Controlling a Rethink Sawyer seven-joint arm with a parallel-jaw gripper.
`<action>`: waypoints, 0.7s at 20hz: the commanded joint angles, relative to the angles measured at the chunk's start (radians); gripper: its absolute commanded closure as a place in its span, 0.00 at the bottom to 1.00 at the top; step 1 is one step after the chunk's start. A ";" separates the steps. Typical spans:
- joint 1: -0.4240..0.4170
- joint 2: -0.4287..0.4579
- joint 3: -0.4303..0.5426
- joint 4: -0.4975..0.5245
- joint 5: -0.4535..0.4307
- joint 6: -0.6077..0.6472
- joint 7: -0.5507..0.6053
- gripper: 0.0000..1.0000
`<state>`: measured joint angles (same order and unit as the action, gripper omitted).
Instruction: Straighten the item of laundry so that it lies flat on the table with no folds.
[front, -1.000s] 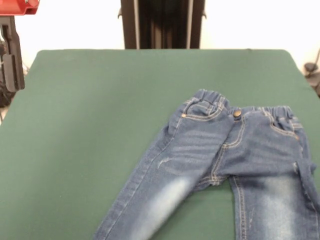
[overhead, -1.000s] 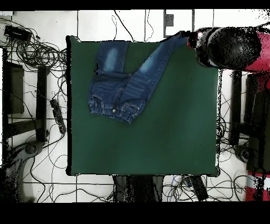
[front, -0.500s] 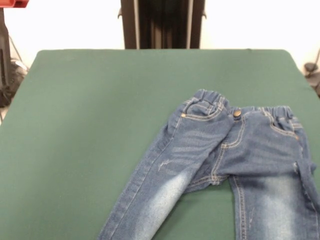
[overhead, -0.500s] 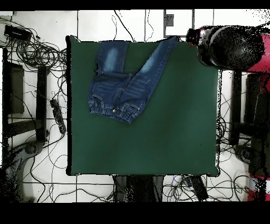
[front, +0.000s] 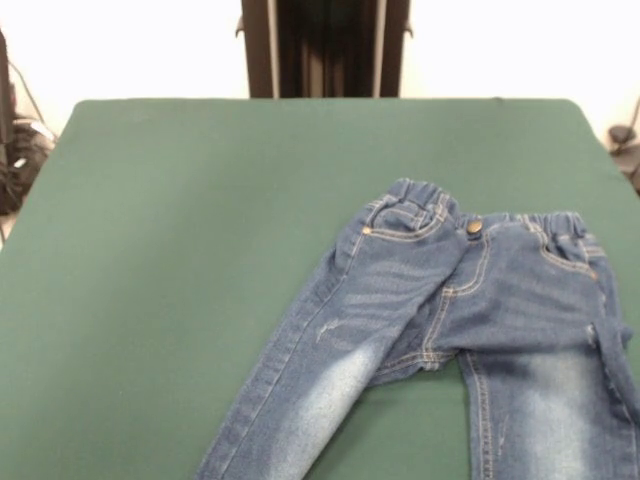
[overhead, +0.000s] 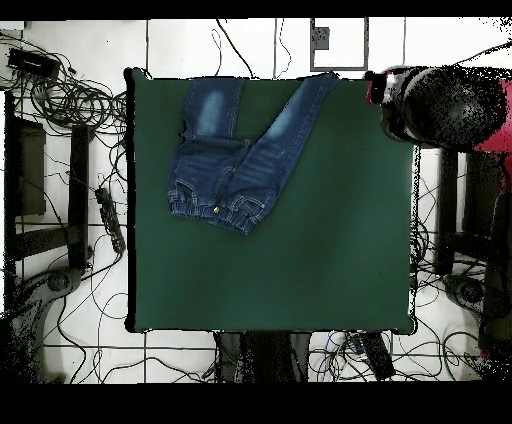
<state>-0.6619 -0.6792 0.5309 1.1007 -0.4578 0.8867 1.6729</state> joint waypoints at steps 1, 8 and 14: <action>0.063 -0.007 -0.082 0.273 0.040 -0.034 0.199 0.00; 0.103 -0.053 -0.150 0.388 0.086 -0.107 0.281 0.00; 0.144 -0.063 -0.206 0.454 0.137 -0.190 0.344 0.00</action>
<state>-0.6037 -0.7478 0.3733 1.3172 -0.3819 0.7766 1.6997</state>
